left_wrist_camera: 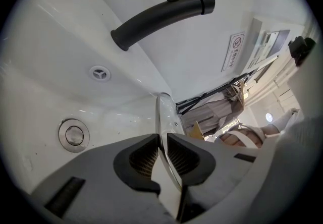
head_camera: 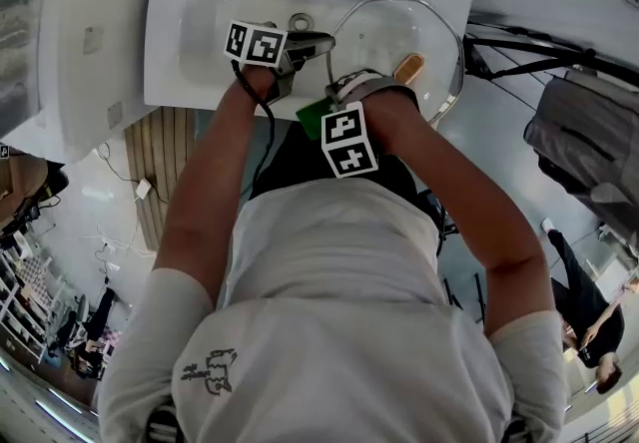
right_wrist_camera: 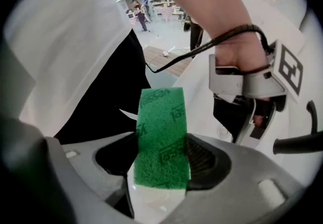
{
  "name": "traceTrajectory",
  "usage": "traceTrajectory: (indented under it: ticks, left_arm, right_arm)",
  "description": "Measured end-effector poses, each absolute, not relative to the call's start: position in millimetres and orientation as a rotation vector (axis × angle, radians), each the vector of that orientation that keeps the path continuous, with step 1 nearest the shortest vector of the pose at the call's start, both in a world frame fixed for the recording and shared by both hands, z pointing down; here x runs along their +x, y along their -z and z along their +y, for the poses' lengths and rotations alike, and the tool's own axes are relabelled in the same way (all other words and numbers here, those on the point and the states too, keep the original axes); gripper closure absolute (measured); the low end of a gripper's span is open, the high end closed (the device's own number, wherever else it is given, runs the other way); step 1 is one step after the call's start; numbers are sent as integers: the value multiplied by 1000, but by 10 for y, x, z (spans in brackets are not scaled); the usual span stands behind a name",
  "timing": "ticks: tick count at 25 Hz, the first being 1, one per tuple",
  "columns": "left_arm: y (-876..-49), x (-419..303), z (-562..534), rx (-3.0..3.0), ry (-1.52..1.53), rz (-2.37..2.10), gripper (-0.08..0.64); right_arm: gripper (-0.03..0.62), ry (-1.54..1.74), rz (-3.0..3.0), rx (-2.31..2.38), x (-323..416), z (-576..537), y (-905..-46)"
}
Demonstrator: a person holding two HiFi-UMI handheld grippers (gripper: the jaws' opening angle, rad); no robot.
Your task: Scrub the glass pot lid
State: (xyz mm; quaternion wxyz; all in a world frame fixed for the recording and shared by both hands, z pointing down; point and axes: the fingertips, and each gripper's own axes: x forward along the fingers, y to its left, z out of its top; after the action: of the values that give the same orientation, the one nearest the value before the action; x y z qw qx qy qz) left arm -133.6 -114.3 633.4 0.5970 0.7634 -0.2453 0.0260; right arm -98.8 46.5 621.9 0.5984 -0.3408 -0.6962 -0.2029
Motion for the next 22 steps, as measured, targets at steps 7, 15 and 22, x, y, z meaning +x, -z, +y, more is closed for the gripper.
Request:
traceTrajectory:
  ticks: [7,15,22]
  left_arm:
    - [-6280,-1353,-1174,1814,-114,-650,491]
    - [-6000,-1617,-1288,1837,-97,-763,468]
    - [-5457,-1652,-1318,1963,-146,-796,468]
  right_arm:
    - [302,310,-1788,-580,-1113,251,-5878]
    - [301,19,-1988,-192,-1192,-102,-5321]
    - [301,-179,-2114,124,-1058,-500,-4833]
